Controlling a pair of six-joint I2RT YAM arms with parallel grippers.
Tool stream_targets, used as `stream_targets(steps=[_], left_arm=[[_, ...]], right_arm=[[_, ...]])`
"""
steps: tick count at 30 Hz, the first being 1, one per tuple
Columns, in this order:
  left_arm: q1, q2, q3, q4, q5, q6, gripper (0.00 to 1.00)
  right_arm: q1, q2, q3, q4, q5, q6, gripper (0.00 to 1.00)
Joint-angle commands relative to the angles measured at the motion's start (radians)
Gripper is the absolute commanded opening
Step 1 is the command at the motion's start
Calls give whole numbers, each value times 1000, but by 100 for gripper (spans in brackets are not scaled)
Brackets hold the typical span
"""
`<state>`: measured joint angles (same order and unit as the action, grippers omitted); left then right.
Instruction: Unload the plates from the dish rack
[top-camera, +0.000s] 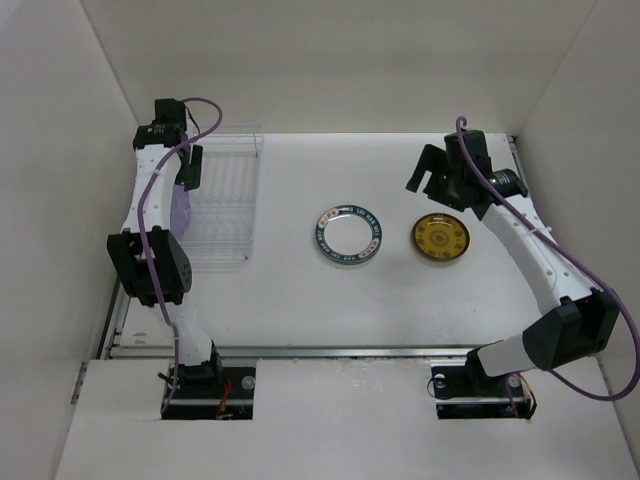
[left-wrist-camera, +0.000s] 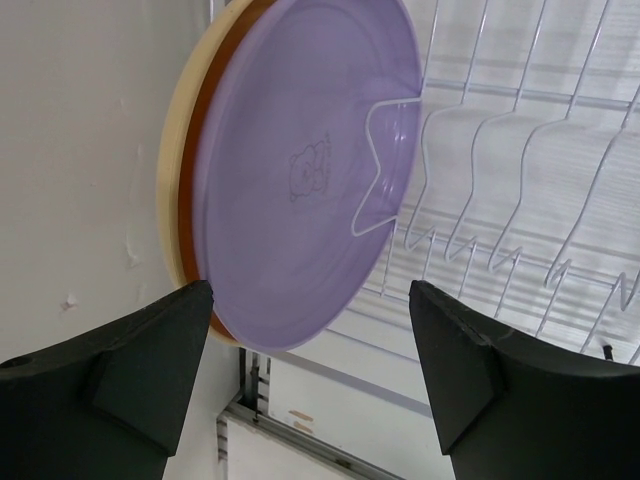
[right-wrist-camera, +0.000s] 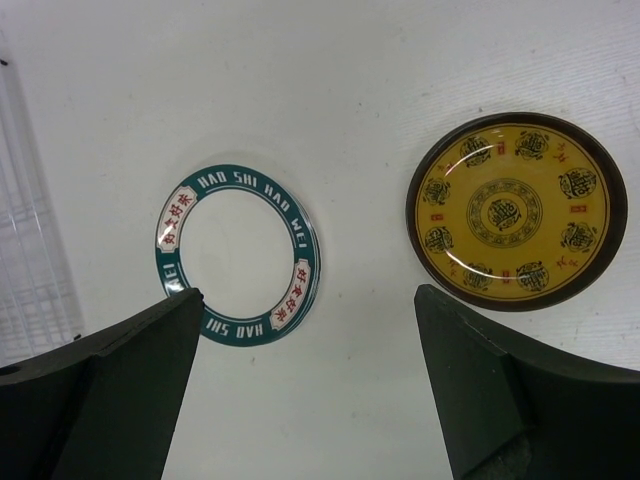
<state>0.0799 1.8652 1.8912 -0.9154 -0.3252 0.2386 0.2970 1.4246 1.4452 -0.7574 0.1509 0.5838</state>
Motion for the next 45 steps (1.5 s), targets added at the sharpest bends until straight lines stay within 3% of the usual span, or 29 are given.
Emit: stream_targets(steps=[1, 19, 29, 37, 42, 43, 45], left_arm=[[1, -41, 17, 4, -29, 10, 77], [1, 5, 17, 15, -54, 19, 79], [12, 35, 17, 16, -31, 19, 73], [40, 83, 49, 26, -98, 8, 73], [40, 120, 75, 26, -112, 19, 56], [40, 120, 75, 26, -112, 19, 42], [40, 120, 75, 26, -123, 19, 24]], right_arm=[[11, 7, 46, -5, 10, 2, 92], [11, 7, 46, -5, 10, -7, 92], [11, 7, 46, -5, 10, -7, 92], [11, 7, 46, -5, 19, -7, 92], [11, 7, 46, -5, 19, -7, 92], [11, 7, 46, -5, 19, -7, 92], [11, 7, 46, -5, 19, -7, 92]])
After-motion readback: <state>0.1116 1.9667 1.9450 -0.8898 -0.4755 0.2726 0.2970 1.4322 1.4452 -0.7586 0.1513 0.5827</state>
